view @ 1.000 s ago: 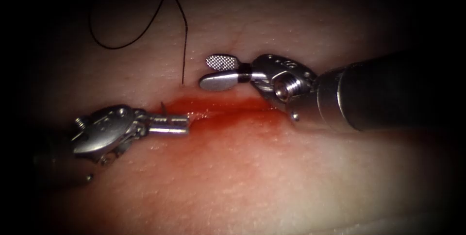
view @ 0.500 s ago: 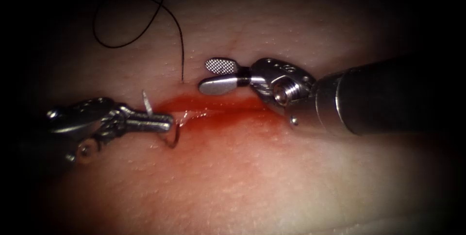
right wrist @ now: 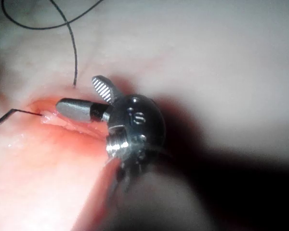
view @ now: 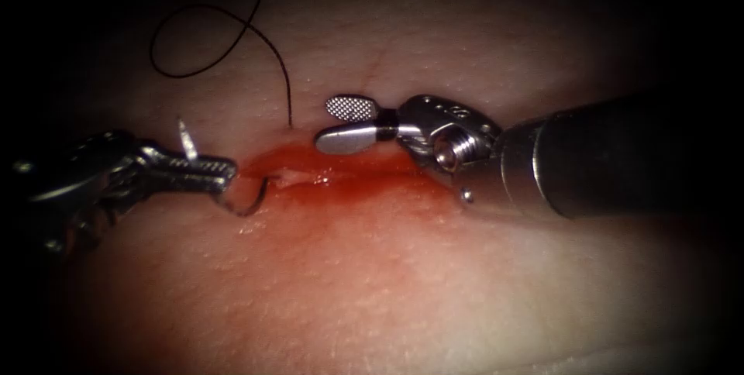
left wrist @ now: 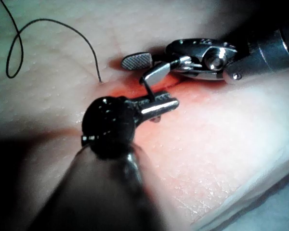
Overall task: Wound Closure
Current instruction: With the left hand, pull the needle through the wound, then pass the needle from the left to the right hand
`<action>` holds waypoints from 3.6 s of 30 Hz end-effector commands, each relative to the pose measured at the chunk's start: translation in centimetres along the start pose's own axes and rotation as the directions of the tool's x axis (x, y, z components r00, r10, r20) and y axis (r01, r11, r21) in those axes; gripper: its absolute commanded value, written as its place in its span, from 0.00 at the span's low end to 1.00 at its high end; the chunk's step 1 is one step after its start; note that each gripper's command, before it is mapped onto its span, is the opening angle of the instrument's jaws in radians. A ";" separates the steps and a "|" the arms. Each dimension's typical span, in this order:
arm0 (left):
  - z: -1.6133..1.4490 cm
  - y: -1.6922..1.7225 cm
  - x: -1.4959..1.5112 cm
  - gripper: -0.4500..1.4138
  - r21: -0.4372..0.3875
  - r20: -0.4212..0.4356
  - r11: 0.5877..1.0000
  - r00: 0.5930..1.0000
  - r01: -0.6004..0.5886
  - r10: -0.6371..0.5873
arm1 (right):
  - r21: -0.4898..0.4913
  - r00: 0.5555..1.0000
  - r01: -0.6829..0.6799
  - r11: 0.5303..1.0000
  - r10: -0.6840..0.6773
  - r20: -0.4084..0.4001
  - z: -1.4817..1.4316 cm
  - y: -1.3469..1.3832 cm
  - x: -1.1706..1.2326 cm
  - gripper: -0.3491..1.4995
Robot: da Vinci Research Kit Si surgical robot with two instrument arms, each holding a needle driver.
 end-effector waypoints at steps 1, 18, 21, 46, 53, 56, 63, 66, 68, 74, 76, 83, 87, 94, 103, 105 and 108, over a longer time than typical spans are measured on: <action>0.04 -0.04 -0.02 0.00 -0.001 0.003 0.999 0.999 -0.043 0.043 | 0.001 1.000 0.001 1.000 -0.001 0.001 0.08 0.02 -0.05 0.55; 0.12 -0.07 0.88 0.00 0.066 0.049 0.793 0.796 -0.606 0.604 | -0.005 1.000 0.006 1.000 -0.006 0.010 0.08 0.03 -0.08 0.50; 0.13 -0.14 1.05 0.00 0.078 0.058 0.775 0.779 -0.627 0.625 | -0.004 1.000 0.006 1.000 -0.006 0.011 0.07 0.03 -0.08 0.50; 0.35 -0.34 -0.25 0.00 0.090 0.249 0.518 0.523 -0.851 0.815 | -0.006 0.996 -0.076 0.997 0.076 0.045 -0.07 -0.23 0.13 0.63; 0.45 -0.40 -0.62 0.00 0.040 0.321 0.359 0.352 -0.933 0.879 | 0.023 0.974 -0.211 0.977 0.208 0.089 -0.12 -0.24 0.11 0.82; 0.45 -0.41 -0.61 0.00 0.030 0.340 0.310 0.302 -0.950 0.891 | 0.027 0.962 -0.259 0.966 0.255 0.093 -0.14 -0.25 0.12 0.88; 0.44 -0.44 -0.61 0.00 0.006 0.362 0.227 0.214 -0.974 0.907 | 0.057 0.950 -0.305 0.951 0.300 0.083 -0.14 -0.29 0.17 0.88; 0.45 -0.47 -0.63 0.00 -0.018 0.372 0.201 0.180 -0.979 0.911 | 0.061 0.950 -0.307 0.950 0.301 0.084 -0.13 -0.31 0.17 0.88; 0.46 -0.48 -0.65 0.00 -0.030 0.376 0.190 0.165 -0.981 0.912 | 0.063 0.950 -0.307 0.950 0.301 0.085 -0.13 -0.31 0.17 0.88; 0.52 -0.54 -0.71 0.00 -0.073 0.369 0.164 0.126 -0.984 0.921 | 0.070 0.948 -0.312 0.947 0.306 0.089 -0.07 -0.39 0.16 0.88; 0.53 -0.54 -0.72 0.00 -0.074 0.364 0.165 0.127 -0.984 0.923 | 0.071 0.948 -0.313 0.947 0.307 0.090 -0.05 -0.41 0.16 0.88; 0.60 -0.47 -0.75 0.00 -0.088 0.354 0.134 0.094 -0.987 0.930 | 0.076 0.945 -0.320 0.944 0.313 0.091 0.13 -0.47 0.14 0.86; 0.61 -0.43 -0.73 0.00 -0.092 0.351 0.128 0.088 -0.988 0.932 | 0.072 0.939 -0.337 0.939 0.330 0.091 0.17 -0.48 0.13 0.84; 0.64 -0.42 -0.70 0.00 -0.090 0.350 0.131 0.092 -0.987 0.932 | 0.071 0.935 -0.348 0.935 0.341 0.093 0.17 -0.49 0.12 0.75; 0.66 -0.43 -0.71 0.00 -0.089 0.352 0.131 0.092 -0.987 0.931 | 0.077 0.931 -0.360 0.930 0.354 0.084 0.18 -0.50 0.18 0.73; 0.66 -0.43 -0.71 0.00 -0.089 0.353 0.131 0.092 -0.987 0.931 | 0.079 0.931 -0.362 0.929 0.356 0.083 0.18 -0.51 0.20 0.72; 0.68 -0.43 -0.71 0.00 -0.088 0.354 0.130 0.091 -0.988 0.931 | 0.081 0.930 -0.364 0.928 0.358 0.081 0.18 -0.52 0.20 0.67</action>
